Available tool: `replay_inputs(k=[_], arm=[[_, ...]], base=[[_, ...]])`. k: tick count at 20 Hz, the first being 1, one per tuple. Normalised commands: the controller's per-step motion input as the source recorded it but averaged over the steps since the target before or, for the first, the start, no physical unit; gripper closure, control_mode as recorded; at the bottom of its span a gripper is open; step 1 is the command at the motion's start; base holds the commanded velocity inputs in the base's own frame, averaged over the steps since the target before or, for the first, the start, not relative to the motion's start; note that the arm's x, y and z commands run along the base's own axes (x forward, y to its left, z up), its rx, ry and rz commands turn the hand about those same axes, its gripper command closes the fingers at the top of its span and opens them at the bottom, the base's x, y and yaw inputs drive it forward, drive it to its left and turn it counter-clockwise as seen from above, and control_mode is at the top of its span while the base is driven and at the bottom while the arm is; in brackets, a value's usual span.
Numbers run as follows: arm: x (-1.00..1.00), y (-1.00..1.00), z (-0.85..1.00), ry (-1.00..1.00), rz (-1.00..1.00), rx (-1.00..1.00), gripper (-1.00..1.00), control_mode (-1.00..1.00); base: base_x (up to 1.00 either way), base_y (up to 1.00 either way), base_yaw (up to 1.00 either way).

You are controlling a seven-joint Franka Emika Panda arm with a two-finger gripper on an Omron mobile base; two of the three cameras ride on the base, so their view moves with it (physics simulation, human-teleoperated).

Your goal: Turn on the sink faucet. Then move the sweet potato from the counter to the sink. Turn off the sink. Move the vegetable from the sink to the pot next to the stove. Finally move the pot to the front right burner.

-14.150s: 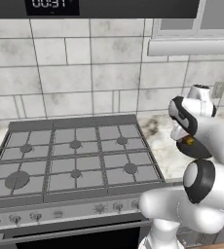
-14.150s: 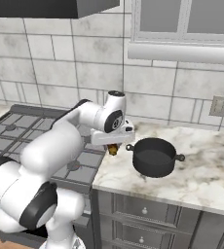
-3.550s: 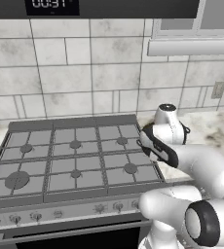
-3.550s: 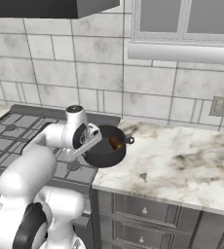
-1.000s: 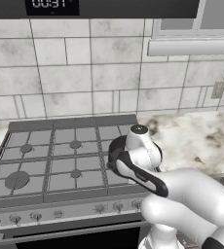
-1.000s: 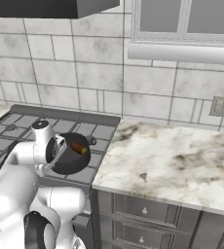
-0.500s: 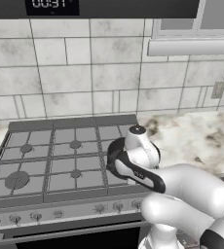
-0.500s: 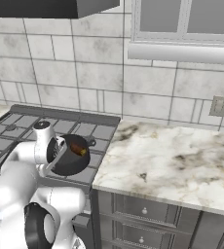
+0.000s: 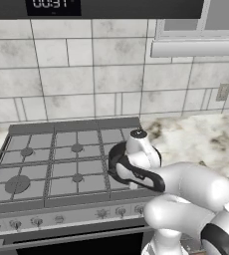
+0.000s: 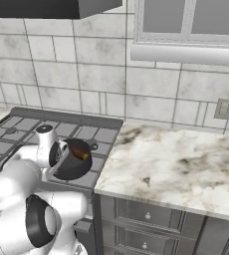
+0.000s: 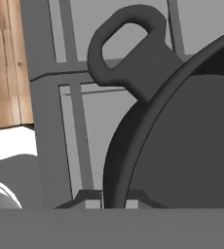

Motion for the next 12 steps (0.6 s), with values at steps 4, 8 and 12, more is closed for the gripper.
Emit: replay_inputs(k=[4, 8, 12], arm=[[0.13, 0.0, -0.15, 0.0, 0.01, 0.0, 1.0, -1.0], [0.17, 0.0, -0.15, 0.0, 0.01, 0.0, 1.0, -1.0], [0.09, 0.0, -0.18, 0.0, 0.02, 0.0, 1.0, -1.0]], base=[[0.0, 0.0, 0.0], [0.0, 0.0, 0.0], [0.0, 0.0, 0.0]])
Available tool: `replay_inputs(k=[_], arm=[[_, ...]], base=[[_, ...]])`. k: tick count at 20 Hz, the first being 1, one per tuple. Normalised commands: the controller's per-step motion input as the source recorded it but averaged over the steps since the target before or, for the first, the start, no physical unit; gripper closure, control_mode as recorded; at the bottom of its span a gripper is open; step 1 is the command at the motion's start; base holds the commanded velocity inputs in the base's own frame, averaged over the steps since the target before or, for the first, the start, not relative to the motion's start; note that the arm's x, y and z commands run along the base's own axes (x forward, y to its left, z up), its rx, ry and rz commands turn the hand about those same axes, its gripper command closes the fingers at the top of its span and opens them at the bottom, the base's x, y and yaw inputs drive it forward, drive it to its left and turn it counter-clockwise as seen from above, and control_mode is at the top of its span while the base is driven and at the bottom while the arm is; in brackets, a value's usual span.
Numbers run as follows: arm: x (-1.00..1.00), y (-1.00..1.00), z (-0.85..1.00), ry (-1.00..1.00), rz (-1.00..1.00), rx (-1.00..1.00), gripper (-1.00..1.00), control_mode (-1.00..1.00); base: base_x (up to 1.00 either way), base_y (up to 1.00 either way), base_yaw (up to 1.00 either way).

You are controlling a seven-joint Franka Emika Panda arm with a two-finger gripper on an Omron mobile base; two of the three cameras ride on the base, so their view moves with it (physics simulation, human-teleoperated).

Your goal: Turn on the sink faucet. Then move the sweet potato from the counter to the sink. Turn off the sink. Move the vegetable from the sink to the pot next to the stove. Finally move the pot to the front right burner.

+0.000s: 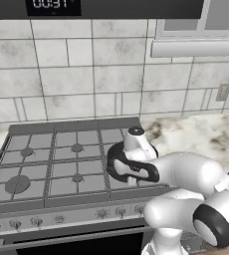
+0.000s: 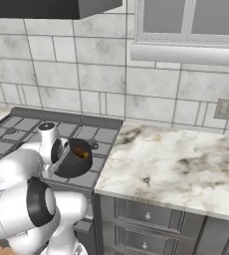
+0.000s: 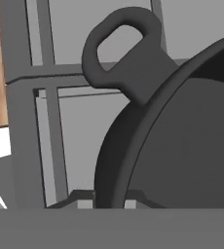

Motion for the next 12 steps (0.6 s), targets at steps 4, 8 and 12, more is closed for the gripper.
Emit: replay_inputs(k=[4, 8, 12], arm=[[0.0, -0.01, -0.17, 0.0, 0.02, 0.0, -1.0, -1.0], [-0.06, -0.11, 0.0, -0.01, 0.01, 0.03, -1.0, -1.0], [-0.18, -0.16, 0.13, 0.0, 0.0, 0.05, -1.0, -1.0]], base=[[0.0, 0.0, 0.0], [0.0, 0.0, 0.0], [0.0, 0.0, 0.0]])
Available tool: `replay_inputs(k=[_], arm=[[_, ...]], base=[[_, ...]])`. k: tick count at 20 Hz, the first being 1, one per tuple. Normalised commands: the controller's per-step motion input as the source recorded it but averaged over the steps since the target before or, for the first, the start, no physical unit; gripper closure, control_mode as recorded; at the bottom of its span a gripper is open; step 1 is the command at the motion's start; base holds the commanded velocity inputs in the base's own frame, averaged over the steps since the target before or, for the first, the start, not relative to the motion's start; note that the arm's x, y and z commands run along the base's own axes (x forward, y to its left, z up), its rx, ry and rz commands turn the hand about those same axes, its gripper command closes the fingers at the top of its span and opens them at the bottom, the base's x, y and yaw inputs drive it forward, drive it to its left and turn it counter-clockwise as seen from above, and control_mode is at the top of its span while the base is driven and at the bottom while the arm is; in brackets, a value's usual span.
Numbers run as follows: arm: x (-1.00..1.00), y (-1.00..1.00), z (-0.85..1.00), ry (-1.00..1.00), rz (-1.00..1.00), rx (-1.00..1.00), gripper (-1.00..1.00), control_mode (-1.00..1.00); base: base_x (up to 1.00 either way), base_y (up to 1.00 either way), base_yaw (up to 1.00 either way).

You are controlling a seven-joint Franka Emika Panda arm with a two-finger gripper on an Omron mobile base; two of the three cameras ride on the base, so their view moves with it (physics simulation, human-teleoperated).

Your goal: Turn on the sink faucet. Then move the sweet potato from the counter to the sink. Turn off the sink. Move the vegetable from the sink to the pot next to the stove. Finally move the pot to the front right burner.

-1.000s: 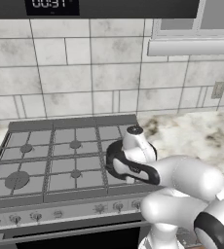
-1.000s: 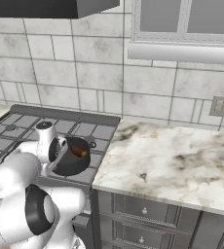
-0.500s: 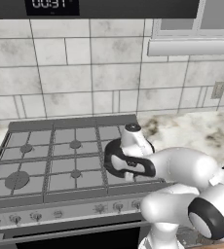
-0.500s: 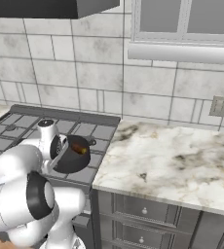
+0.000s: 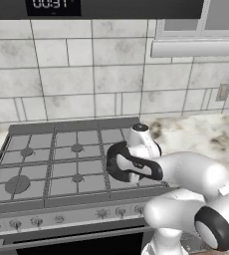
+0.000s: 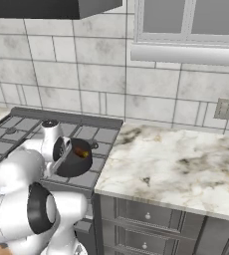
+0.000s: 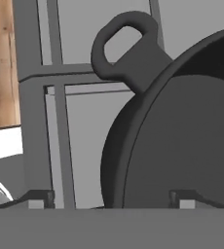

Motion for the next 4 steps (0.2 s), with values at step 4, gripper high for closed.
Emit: replay_inputs(k=[4], arm=[[-0.18, -0.09, 0.3, 0.0, 0.0, 0.04, -1.0, -1.0]], base=[[0.0, 0.0, 0.0]])
